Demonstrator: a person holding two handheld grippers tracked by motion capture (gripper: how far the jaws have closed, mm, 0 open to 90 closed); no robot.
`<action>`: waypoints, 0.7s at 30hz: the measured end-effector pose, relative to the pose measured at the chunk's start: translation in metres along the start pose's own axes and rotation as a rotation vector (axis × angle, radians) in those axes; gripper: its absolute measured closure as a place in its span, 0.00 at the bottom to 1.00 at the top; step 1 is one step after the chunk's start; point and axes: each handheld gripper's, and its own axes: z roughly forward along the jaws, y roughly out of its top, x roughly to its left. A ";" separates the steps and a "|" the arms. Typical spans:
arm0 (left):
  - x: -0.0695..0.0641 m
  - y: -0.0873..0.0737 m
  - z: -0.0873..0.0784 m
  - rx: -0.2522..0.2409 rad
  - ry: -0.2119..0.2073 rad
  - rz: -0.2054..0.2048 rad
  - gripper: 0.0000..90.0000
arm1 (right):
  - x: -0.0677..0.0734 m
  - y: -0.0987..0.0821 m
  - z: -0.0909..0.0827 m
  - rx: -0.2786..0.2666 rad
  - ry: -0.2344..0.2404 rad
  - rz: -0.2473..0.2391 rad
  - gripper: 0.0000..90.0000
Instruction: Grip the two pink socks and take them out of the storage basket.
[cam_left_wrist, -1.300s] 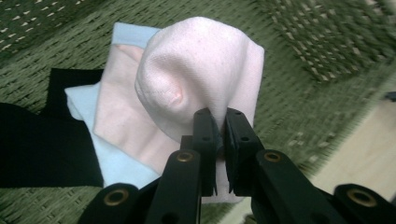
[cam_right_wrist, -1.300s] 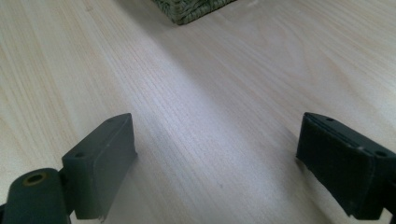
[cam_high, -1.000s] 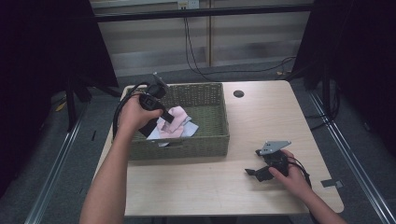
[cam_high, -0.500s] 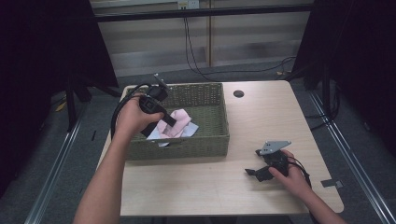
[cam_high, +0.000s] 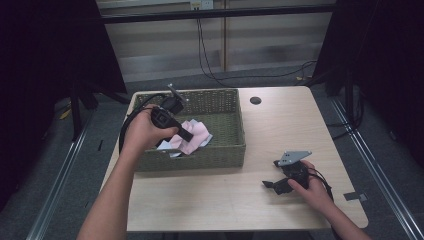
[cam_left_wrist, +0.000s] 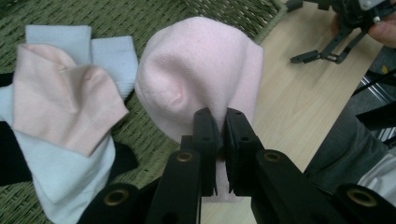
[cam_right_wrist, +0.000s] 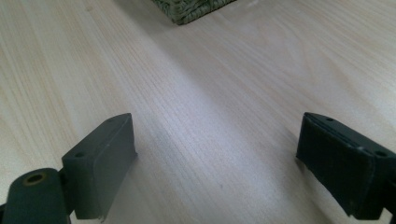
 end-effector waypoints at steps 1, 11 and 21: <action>-0.002 0.000 0.000 0.007 0.000 0.010 0.93 | 0.000 0.000 0.000 0.000 0.000 0.000 0.12; -0.019 -0.007 0.011 0.005 -0.023 0.052 0.93 | 0.000 0.000 0.000 0.003 0.001 0.000 0.12; -0.030 -0.015 0.024 0.030 -0.044 0.088 0.93 | 0.000 0.000 0.000 0.003 0.000 0.000 0.12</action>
